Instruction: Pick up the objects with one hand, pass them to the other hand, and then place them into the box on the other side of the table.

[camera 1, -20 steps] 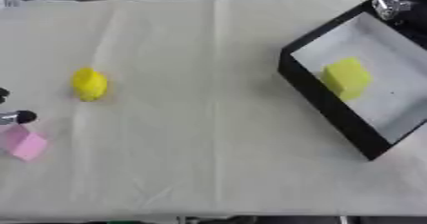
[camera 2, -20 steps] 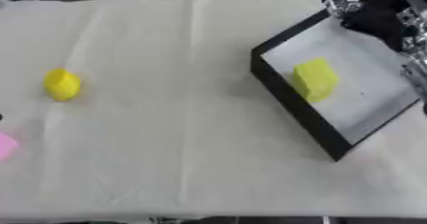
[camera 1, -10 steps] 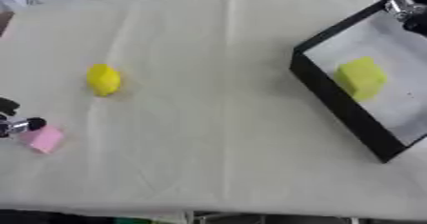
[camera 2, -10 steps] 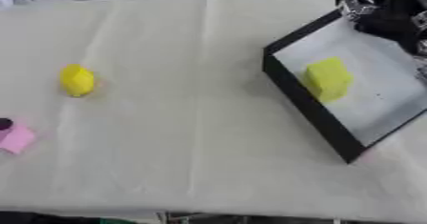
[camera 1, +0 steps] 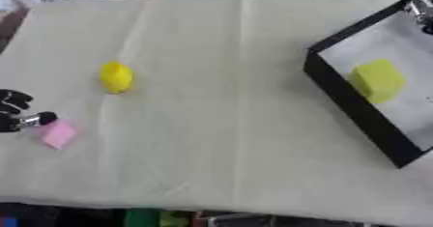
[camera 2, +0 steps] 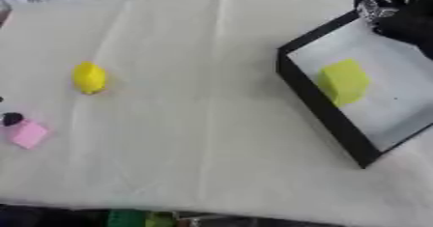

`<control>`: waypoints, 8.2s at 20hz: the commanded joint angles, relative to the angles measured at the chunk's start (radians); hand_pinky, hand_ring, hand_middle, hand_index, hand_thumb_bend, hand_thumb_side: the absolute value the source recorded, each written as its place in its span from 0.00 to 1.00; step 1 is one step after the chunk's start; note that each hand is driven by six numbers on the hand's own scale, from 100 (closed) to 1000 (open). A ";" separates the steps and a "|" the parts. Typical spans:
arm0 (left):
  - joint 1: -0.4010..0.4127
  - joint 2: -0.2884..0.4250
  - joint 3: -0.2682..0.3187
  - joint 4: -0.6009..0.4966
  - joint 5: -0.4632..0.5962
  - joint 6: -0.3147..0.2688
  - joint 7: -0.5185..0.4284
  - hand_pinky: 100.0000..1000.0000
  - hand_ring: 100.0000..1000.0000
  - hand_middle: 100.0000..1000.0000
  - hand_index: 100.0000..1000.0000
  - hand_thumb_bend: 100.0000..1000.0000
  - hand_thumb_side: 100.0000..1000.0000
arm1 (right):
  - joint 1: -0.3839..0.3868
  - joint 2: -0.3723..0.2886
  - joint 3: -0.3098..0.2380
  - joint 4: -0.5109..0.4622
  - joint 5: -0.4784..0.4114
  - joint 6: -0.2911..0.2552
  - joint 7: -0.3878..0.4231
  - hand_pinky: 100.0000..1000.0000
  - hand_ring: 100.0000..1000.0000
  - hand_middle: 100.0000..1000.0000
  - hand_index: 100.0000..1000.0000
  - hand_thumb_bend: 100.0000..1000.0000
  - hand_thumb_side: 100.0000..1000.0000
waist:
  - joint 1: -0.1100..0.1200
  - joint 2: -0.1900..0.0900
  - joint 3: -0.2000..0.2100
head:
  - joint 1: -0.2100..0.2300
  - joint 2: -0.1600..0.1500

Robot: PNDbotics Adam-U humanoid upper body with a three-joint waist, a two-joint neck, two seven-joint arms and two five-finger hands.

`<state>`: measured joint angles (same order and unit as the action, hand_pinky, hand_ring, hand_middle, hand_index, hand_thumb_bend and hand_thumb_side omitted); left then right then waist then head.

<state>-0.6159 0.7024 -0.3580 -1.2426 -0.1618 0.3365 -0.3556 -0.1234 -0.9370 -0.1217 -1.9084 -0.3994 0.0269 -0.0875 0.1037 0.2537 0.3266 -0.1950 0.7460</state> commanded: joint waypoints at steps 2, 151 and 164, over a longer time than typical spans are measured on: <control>-0.013 0.018 0.012 0.003 -0.019 0.003 -0.020 0.93 0.84 0.75 0.85 0.63 0.42 | -0.007 -0.039 -0.013 -0.003 0.005 0.000 0.002 1.00 1.00 0.80 1.00 0.00 0.20 | -0.002 -0.023 0.003 | -0.009 0.007; -0.128 -0.621 0.227 -0.065 -0.320 -0.886 0.038 0.76 0.52 0.38 0.41 0.00 0.17 | -0.656 0.195 0.500 -0.006 0.491 0.020 0.583 0.96 0.98 0.77 0.96 0.30 0.02 | -0.130 -0.058 -0.069 | -0.176 0.001; -0.142 -0.698 0.226 -0.089 -0.372 -0.846 0.161 0.75 0.49 0.35 0.42 0.00 0.21 | -0.688 0.259 0.545 0.032 0.563 0.102 0.601 0.96 1.00 0.73 0.93 0.37 0.05 | -0.136 -0.045 -0.056 | -0.196 0.007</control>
<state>-0.7387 0.0106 -0.1310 -1.3105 -0.5347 -0.5144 -0.2107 -0.7918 -0.6704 0.4284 -1.8755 0.1527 0.1232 0.5188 -0.0330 0.2230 0.2698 -0.3870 0.7539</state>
